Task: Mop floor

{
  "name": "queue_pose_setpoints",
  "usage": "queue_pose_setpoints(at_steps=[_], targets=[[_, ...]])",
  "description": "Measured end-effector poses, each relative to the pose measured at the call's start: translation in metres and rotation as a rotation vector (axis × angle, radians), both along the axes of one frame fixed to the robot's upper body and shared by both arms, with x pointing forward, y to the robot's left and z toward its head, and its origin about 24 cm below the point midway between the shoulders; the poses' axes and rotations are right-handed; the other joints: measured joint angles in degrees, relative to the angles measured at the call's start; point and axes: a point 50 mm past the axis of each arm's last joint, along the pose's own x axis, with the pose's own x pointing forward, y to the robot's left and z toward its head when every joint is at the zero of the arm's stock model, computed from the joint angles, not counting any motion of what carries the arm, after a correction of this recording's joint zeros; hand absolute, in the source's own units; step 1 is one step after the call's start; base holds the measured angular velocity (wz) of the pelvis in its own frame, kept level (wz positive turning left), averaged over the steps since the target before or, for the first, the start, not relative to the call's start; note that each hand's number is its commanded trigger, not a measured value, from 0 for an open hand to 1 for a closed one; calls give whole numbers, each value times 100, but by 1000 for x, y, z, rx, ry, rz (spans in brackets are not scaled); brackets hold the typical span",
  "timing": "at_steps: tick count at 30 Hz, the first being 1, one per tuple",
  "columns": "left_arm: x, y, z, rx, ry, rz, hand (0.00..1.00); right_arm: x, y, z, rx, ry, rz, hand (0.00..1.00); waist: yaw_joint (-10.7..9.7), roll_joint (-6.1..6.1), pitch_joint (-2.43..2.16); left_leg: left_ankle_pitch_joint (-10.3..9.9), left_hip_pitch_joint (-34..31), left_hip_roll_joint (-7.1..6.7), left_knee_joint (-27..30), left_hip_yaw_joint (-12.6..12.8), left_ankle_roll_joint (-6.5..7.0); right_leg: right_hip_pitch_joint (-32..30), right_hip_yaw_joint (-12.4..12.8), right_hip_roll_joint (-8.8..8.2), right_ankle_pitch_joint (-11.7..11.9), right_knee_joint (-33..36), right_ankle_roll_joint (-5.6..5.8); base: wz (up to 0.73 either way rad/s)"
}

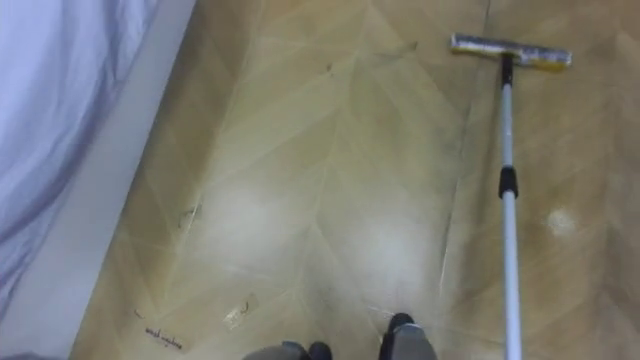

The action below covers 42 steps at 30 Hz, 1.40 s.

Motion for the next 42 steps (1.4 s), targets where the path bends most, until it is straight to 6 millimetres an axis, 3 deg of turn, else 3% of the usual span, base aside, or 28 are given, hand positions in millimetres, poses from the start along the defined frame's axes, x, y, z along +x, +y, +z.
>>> queue_pose_setpoints(at_steps=[2,4,6,7,8,10,12,13,14,15,16,18,19,20,21,23,24,28,31,34,38,42], targets=[[3,3,1,6,-11,20,0,25,-2,6,21,-56,-3,100,50,-160,0,-26,-175,76,474,15,-56,-74,-31,35,-224,278,-119,-2],[5,7,3,4,-28,48,0,55,-8,17,30,-137,-28,100,79,-318,32,-24,-373,178,940,19,-64,-157,-68,92,-397,554,-223,0],[4,15,5,23,-28,54,0,104,-15,40,28,-277,-29,100,142,-522,60,76,-665,287,1387,5,-277,-281,-56,228,-494,732,-366,-9],[3,16,5,30,-25,55,0,125,-20,53,19,-338,-24,100,176,-544,59,161,-800,331,1577,-77,-419,-291,-50,313,-515,738,-404,-5],[4,16,6,30,-29,52,0,133,-23,59,16,-364,-19,100,212,-557,57,195,-868,363,1658,-86,-479,-285,-30,355,-534,734,-418,14],[6,18,8,33,-45,45,0,150,-29,73,5,-430,-14,100,257,-629,77,186,-1112,354,1467,-82,-529,-272,-9,374,-573,720,-441,18],[-2,18,8,33,-37,41,0,159,-28,79,25,-460,-43,100,316,-661,77,249,-1414,298,582,32,-543,-149,-29,370,-579,631,-447,3],[-8,19,7,33,-21,38,0,152,-27,75,35,-445,-52,100,341,-629,75,529,-1439,253,77,53,-455,1,-97,337,-612,569,-443,-3],[-10,19,7,34,-14,40,0,146,-27,70,39,-430,-54,100,335,-607,73,703,-1418,243,-20,81,-389,102,-117,332,-644,536,-420,9],[-12,20,6,37,-6,37,0,129,-28,60,37,-392,-64,100,304,-538,60,907,-1245,240,-124,114,-240,326,-163,320,-713,436,-344,25],[-12,19,6,38,-7,28,0,118,-28,54,38,-373,-73,100,261,-484,52,898,-1175,230,-137,112,-187,443,-209,304,-742,377,-301,43],[-5,13,5,19,-27,28,0,72,-29,33,48,-271,-116,100,228,-322,48,797,-839,137,-210,123,-15,876,-250,218,-815,134,-163,26],[-3,11,5,13,-30,28,0,59,-28,27,51,-241,-128,100,228,-269,45,750,-739,118,-235,130,6,1002,-255,196,-823,54,-138,0],[0,7,4,3,-35,32,0,31,-24,17,59,-164,-146,100,210,-204,8,689,-497,47,-361,175,65,1247,-234,125,-846,-92,-70,-4],[3,3,2,-6,-34,33,0,7,-17,9,65,-88,-151,100,163,-179,-7,655,-238,-44,-517,235,114,1446,-199,29,-852,-108,-29,0],[11,2,2,-14,-45,44,0,-17,-2,-1,78,-4,-143,100,17,-156,-23,627,136,-152,-749,298,164,1684,-180,-74,-814,-108,50,-5],[14,2,2,-13,-58,45,0,-28,6,-5,88,35,-135,100,-75,-150,-29,618,406,-174,-937,363,180,1831,-184,-100,-722,-123,190,-20],[18,1,2,-16,-102,58,0,-36,14,-9,97,64,-102,100,-254,-120,-45,633,1146,-178,-1511,564,216,2384,-197,-122,-520,-616,296,-41],[20,-4,1,-40,-115,81,0,-40,17,-10,114,69,-107,100,-370,-134,-67,781,1596,-247,-1980,568,256,3005,-343,-110,-396,-1529,327,-2],[16,-2,1,-52,-101,108,0,-47,24,-13,164,68,-128,100,-351,-215,-59,856,2009,-257,-2292,502,245,3526,-391,-48,-208,-2146,347,-3],[-2,2,-1,-55,-65,165,0,-53,30,-15,209,62,-145,100,-339,-476,-63,947,2621,-319,-2733,331,178,4251,-668,-10,2,-2807,356,-3],[-1,8,0,-31,-85,224,0,-47,44,-19,260,40,-147,100,-244,-621,-78,962,2775,-242,-2778,313,152,4508,-666,98,178,-3096,319,0]])
